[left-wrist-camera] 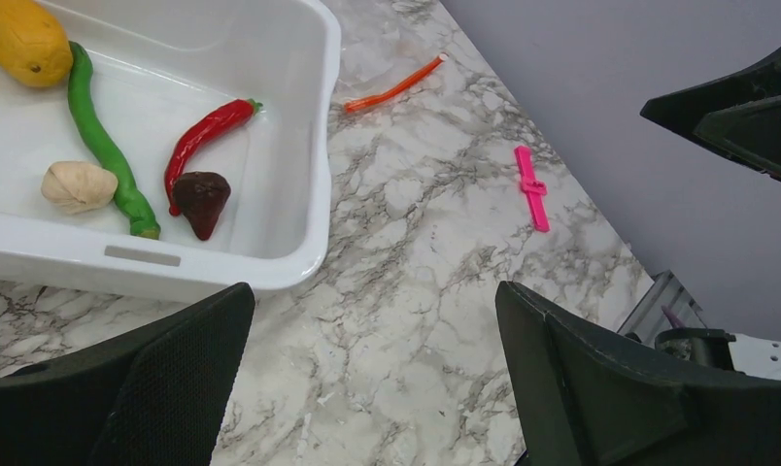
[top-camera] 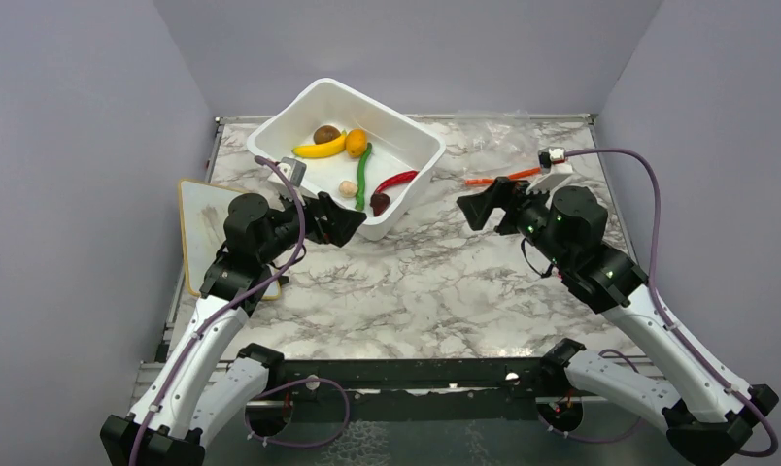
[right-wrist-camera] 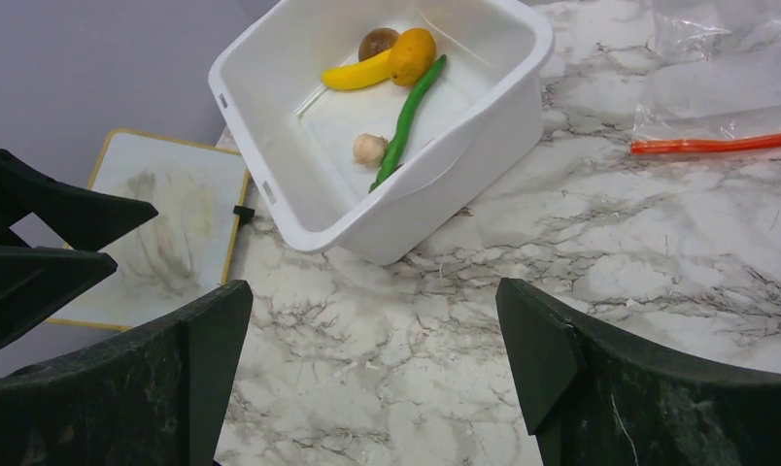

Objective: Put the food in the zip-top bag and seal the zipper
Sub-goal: Pick up the zipper food storage bag at the corner of the board.

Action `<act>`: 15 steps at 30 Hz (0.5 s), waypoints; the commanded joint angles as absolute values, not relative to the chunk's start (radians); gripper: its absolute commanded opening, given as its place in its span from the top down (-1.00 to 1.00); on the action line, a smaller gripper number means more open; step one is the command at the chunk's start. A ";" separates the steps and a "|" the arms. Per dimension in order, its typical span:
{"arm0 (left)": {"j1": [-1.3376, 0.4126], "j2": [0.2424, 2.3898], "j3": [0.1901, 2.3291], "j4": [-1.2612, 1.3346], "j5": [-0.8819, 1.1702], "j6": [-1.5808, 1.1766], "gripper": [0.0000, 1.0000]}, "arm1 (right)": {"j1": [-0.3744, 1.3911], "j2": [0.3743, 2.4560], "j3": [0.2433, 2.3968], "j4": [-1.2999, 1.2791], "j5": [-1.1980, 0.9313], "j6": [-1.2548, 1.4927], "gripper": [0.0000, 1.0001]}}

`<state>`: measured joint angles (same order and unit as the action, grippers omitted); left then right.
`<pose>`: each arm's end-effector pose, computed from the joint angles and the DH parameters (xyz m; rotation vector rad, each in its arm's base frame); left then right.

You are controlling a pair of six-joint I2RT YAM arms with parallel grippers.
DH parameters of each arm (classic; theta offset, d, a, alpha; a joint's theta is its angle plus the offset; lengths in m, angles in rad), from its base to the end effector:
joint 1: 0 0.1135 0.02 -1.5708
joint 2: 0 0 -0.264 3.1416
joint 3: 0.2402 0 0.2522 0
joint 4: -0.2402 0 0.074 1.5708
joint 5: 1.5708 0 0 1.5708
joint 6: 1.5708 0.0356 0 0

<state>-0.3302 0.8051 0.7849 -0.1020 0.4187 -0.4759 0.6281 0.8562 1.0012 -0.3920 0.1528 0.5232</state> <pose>0.1740 -0.0749 0.3459 0.2001 1.7643 -0.9466 0.1542 0.1053 0.3810 0.0133 1.8675 0.6710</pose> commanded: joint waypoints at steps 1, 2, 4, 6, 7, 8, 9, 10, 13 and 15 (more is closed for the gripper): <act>-0.325 0.798 0.779 -0.101 0.403 -0.459 -0.99 | 0.624 0.850 0.988 -0.384 0.180 0.534 -0.99; -0.324 0.799 0.779 -0.100 0.400 -0.457 -0.99 | 0.624 0.850 0.984 -0.384 0.181 0.533 -0.99; -0.325 0.804 0.782 -0.101 0.398 -0.453 -0.99 | 0.624 0.851 0.977 -0.376 0.181 0.531 -0.99; -0.325 0.805 0.783 -0.104 0.397 -0.449 -0.99 | 0.624 0.855 0.971 -0.372 0.182 0.531 -0.99; -0.325 0.805 0.783 -0.104 0.397 -0.449 -0.99 | 0.624 0.858 0.970 -0.370 0.183 0.531 -0.99; -0.325 0.805 0.782 -0.103 0.397 -0.449 -0.99 | 0.624 0.862 0.970 -0.368 0.184 0.530 -0.99; -0.325 0.805 0.782 -0.102 0.401 -0.444 -0.99 | 0.624 0.868 0.972 -0.364 0.189 0.531 -0.99; -0.324 0.807 0.781 -0.101 0.402 -0.438 -0.99 | 0.624 0.874 0.975 -0.361 0.196 0.531 -0.99; -0.325 0.829 0.783 -0.111 0.379 -0.426 -0.99 | 0.624 0.899 0.993 -0.348 0.245 0.529 -0.99; -0.324 0.851 0.790 -0.120 0.384 -0.423 -0.99 | 0.624 0.922 1.005 -0.339 0.281 0.518 -0.99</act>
<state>-0.3290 0.8173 0.7849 -0.1028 0.4088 -0.4477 0.6281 0.8906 0.9779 -0.3828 0.1883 0.5266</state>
